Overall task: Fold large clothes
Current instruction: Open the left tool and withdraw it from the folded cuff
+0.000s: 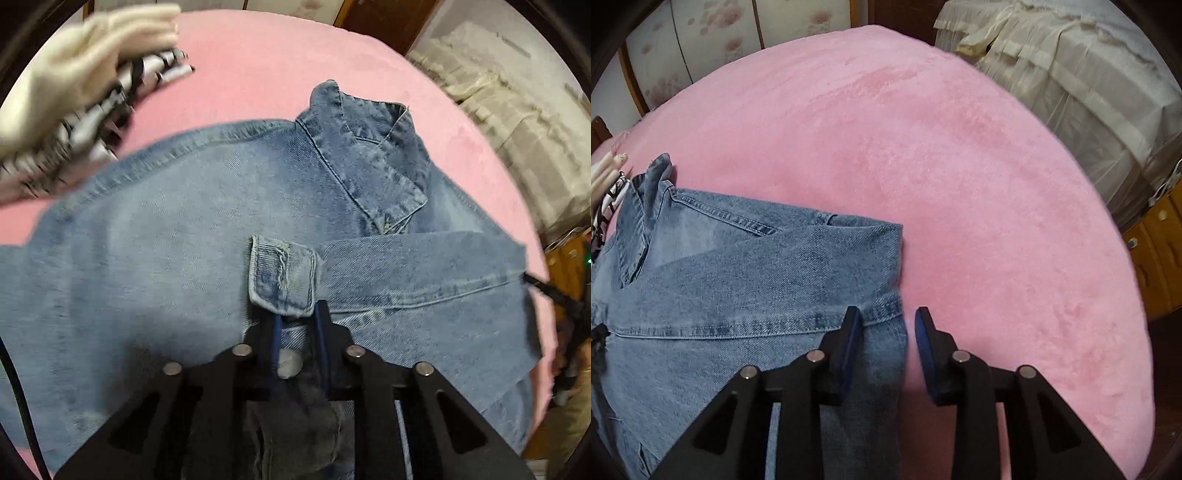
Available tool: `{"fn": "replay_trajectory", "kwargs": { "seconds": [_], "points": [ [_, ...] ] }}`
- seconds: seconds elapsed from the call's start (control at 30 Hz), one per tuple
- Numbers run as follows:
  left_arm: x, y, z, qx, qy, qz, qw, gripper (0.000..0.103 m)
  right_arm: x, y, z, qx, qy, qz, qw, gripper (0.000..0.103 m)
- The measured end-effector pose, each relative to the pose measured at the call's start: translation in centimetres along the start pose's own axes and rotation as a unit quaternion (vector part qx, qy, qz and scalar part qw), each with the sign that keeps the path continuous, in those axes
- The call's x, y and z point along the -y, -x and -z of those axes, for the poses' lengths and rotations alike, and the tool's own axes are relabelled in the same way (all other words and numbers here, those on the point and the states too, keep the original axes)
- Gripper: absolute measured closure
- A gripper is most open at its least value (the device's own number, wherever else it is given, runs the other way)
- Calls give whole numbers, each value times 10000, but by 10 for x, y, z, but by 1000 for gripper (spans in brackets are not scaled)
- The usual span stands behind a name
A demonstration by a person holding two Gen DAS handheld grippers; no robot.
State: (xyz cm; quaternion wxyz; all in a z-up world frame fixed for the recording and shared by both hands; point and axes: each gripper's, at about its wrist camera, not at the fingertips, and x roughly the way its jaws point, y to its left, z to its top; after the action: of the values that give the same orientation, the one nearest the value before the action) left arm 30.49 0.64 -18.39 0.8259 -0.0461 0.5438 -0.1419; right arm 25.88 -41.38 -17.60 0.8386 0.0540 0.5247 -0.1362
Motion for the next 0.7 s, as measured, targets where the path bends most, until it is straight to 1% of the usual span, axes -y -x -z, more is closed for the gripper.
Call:
{"fn": "replay_trajectory", "kwargs": {
  "seconds": [0.03, 0.07, 0.1, 0.13, 0.17, 0.23, 0.3, 0.43, 0.5, 0.57, 0.6, 0.67, 0.7],
  "points": [
    [5, 9, 0, 80, -110, -211, 9997, 74, -2, 6, 0, 39, 15, 75, 10000, 72],
    [8, 16, 1, 162, -166, -330, 9992, 68, -6, 13, 1, 90, 40, 148, 9998, 72],
    [12, 25, 2, 293, -211, -402, 9985, 55, -10, 22, 3, 184, 60, 157, 9997, 72],
    [18, 37, 3, 508, -242, -413, 9976, 48, -16, 30, 4, 263, 76, 89, 9996, 72],
    [25, 47, 4, 717, -263, -370, 9964, 48, -21, 36, 6, 323, 107, 0, 9994, 72],
    [38, 58, 3, 940, -338, -251, 9947, 48, -39, 50, 10, 458, 272, -202, 9984, 72],
    [50, 56, 0, 969, -338, -152, 9946, 48, -60, 58, 16, 553, 481, -398, 9965, 72],
    [62, 27, -8, 731, -284, -196, 9967, 48, -103, 63, 27, 530, 828, -877, 9913, 72],
    [64, 6, -7, 551, -200, -264, 9979, 48, -123, 57, 31, 515, 964, -973, 9892, 72],
    [59, -12, -3, 333, -117, -413, 9985, 48, -132, 48, 33, 461, 990, -1095, 9880, 72],
    [54, -21, 0, 226, -120, -441, 9987, 51, -136, 40, 35, 400, 991, -1105, 9881, 72],
    [51, -22, 5, 328, -243, -347, 9986, 52, -132, 23, 35, 233, 938, -930, 9910, 72],
    [51, -21, 7, 344, -292, -327, 9984, 52, -125, 15, 35, 145, 854, -817, 9929, 77]
  ]
}}
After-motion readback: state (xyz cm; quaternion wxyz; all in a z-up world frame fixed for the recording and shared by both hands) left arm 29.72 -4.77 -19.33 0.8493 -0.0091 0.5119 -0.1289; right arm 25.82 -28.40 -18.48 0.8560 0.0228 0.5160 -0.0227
